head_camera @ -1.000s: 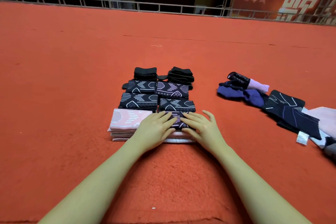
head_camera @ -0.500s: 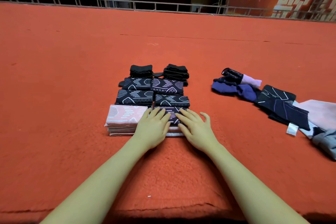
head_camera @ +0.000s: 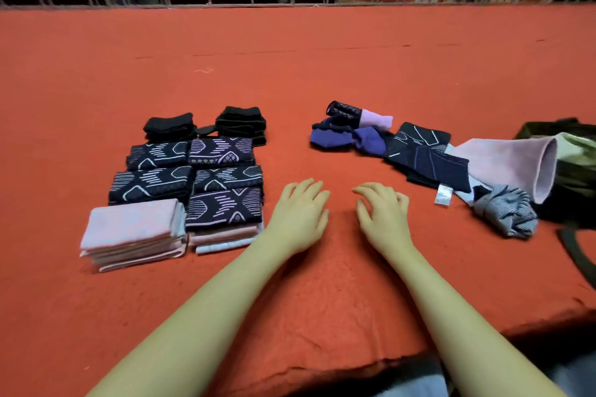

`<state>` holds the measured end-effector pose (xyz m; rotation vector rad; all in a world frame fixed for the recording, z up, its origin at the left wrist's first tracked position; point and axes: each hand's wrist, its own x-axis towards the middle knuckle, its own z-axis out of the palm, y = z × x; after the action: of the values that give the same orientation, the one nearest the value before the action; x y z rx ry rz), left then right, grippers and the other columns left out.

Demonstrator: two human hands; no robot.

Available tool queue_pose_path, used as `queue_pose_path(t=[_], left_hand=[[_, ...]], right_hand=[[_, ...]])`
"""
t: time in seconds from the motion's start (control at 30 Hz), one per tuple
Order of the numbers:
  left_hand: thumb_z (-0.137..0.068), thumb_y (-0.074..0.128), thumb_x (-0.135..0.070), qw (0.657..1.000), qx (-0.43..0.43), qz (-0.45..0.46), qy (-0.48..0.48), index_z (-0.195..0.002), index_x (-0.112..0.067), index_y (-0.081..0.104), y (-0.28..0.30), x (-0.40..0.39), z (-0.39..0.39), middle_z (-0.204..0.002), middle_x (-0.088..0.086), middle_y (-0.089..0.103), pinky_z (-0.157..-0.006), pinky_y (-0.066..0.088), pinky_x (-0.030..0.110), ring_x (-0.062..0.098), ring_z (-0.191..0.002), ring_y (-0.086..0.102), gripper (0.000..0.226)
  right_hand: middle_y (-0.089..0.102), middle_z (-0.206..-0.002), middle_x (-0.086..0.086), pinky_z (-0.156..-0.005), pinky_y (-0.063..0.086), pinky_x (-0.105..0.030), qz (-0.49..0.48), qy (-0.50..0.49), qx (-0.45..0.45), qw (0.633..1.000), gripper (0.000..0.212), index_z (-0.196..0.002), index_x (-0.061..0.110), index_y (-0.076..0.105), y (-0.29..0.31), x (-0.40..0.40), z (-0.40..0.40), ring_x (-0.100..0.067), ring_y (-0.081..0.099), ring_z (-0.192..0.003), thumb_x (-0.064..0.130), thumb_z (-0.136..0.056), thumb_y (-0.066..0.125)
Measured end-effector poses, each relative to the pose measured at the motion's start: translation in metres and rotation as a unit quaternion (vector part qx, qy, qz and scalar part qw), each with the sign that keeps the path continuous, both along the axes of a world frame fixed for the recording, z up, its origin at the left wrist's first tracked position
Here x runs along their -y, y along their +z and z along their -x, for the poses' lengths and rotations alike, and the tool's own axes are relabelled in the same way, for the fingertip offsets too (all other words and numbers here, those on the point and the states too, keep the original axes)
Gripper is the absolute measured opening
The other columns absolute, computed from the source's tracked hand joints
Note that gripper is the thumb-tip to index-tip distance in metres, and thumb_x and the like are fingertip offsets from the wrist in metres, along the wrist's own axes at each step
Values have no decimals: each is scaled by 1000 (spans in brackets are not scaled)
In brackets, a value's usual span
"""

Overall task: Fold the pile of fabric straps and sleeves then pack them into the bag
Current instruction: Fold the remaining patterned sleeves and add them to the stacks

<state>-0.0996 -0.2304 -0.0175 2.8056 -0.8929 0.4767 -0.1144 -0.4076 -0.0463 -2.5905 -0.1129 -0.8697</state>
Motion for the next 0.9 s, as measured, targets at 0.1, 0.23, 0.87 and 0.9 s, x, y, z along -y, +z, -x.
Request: queue_pose_path(t=[0.1,0.23,0.87,0.9], left_hand=[[-83,52,-24,999,-23,21,-37,-115,-4,65,-7,44,-6,-126,17,60,-99,38,46,35,-120,54,40],[-91,47,-26,995,-48,43,-82,-124,-6,60,-13,102,-14,-137,14,53,-103,28,43,32,-130,44,41],[-100,44,-28,974,-144,112,-136,-137,-26,48,-26,254,-22,-143,-8,43,-92,23,31,22,-125,35,38],[-100,45,-27,972,-141,132,-136,-134,-24,51,-25,250,-22,-142,-7,44,-91,22,30,21,-125,35,35]], right_hand=[[67,-103,1,-81,22,-33,12,-66,23,997,36,-98,17,70,-6,44,6,-15,47,-99,26,-80,39],[66,-106,-2,-82,23,-35,32,-146,26,988,39,-101,14,69,-5,101,12,-21,49,-100,24,-79,38],[61,-86,-9,-72,28,-36,131,-241,71,959,22,-79,11,69,-3,197,23,-32,54,-80,23,-76,51],[61,-86,-6,-74,24,-35,131,-222,91,962,22,-78,14,70,-2,195,24,-29,51,-83,26,-77,51]])
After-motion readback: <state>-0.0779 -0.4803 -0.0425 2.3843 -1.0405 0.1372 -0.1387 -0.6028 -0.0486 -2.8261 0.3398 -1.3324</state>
